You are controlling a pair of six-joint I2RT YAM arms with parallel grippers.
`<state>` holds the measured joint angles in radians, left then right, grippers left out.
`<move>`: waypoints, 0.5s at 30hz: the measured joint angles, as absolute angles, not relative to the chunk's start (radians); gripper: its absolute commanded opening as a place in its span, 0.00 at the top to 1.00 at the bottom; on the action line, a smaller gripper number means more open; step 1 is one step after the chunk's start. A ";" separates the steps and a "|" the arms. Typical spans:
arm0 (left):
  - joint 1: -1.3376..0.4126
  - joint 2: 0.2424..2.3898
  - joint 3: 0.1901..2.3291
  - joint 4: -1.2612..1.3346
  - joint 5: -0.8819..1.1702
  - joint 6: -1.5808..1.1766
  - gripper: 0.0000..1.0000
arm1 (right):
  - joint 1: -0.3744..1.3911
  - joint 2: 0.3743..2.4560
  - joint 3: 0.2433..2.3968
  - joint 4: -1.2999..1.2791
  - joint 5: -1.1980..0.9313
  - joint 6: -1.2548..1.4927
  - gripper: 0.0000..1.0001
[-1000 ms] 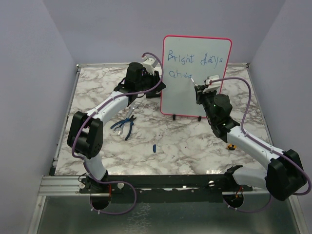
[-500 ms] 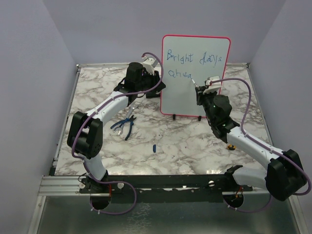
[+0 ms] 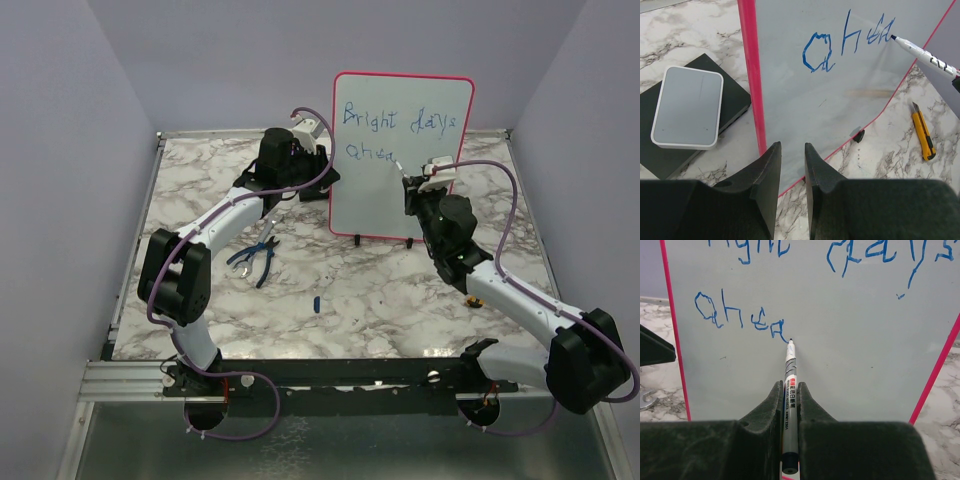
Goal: Write a sentence on the whiteboard
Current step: Pick up the sentence from the whiteboard.
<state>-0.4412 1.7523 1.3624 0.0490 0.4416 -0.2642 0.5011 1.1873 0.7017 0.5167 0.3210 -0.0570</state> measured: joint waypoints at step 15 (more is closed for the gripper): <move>-0.441 1.736 1.357 0.043 0.432 -0.264 0.70 | 0.501 1.093 0.700 0.499 0.286 -0.057 0.99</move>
<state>-0.4412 1.7355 1.3567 0.0429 0.4320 -0.2638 0.5011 1.0931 0.6998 0.4988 0.2863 -0.0570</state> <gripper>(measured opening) 0.291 0.093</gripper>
